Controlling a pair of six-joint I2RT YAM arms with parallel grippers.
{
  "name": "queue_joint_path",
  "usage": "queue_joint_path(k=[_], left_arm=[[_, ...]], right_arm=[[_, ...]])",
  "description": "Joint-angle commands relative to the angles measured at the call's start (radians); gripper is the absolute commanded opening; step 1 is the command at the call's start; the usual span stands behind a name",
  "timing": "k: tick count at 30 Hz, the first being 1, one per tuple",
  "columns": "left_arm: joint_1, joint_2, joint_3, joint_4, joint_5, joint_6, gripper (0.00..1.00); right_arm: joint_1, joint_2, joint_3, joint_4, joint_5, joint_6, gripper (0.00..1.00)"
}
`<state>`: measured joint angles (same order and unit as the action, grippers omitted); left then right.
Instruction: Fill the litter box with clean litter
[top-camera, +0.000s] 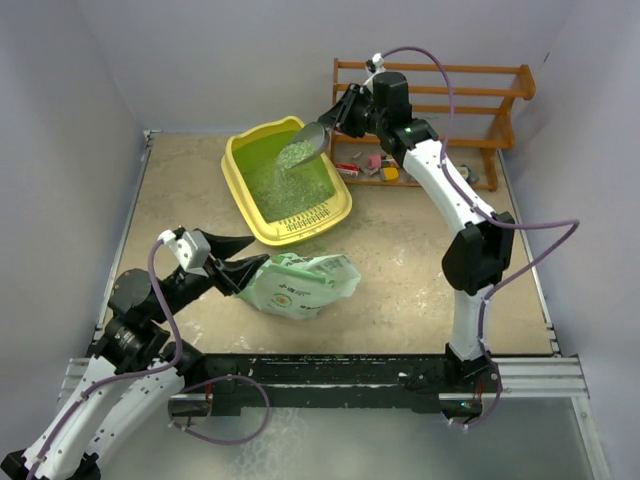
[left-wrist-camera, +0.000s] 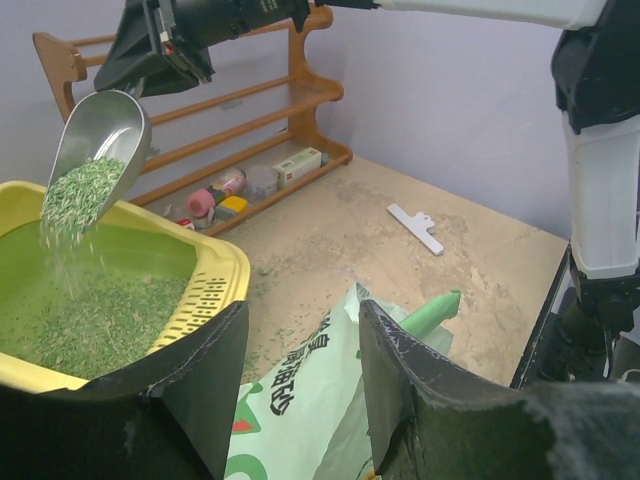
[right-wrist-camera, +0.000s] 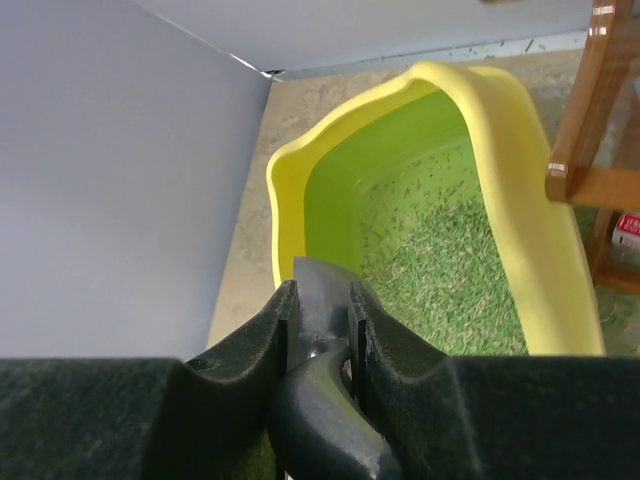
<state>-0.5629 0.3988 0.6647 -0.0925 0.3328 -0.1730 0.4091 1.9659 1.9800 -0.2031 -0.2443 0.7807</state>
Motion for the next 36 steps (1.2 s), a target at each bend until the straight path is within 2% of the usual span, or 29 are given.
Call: queue_joint_path(k=[1,9,15,22,29,32,36], left_arm=[[0.006,-0.002,0.015,0.027,-0.014,0.007,0.52],[0.017,0.001,0.015,0.028,-0.011,0.007,0.52],[0.030,0.007,0.015,0.033,0.002,0.007,0.52],[0.087,0.028,0.015,0.052,0.069,-0.011,0.52],[0.110,0.028,0.009,0.058,0.089,-0.023,0.52],[0.110,0.034,0.009,0.059,0.089,-0.023,0.52],[0.110,0.038,0.010,0.056,0.091,-0.023,0.52]], right_arm=[[-0.013,0.062,0.228,-0.087,-0.046,-0.110,0.00],[-0.023,0.258,0.536,-0.137,-0.037,-0.234,0.00],[-0.016,0.291,0.521,-0.021,0.017,-0.378,0.00],[0.052,0.303,0.575,-0.068,0.090,-0.595,0.00],[0.189,0.190,0.435,-0.089,0.268,-0.934,0.00],[0.205,0.132,0.370,-0.089,0.304,-0.965,0.00],[0.197,-0.009,0.213,-0.065,0.331,-0.921,0.00]])
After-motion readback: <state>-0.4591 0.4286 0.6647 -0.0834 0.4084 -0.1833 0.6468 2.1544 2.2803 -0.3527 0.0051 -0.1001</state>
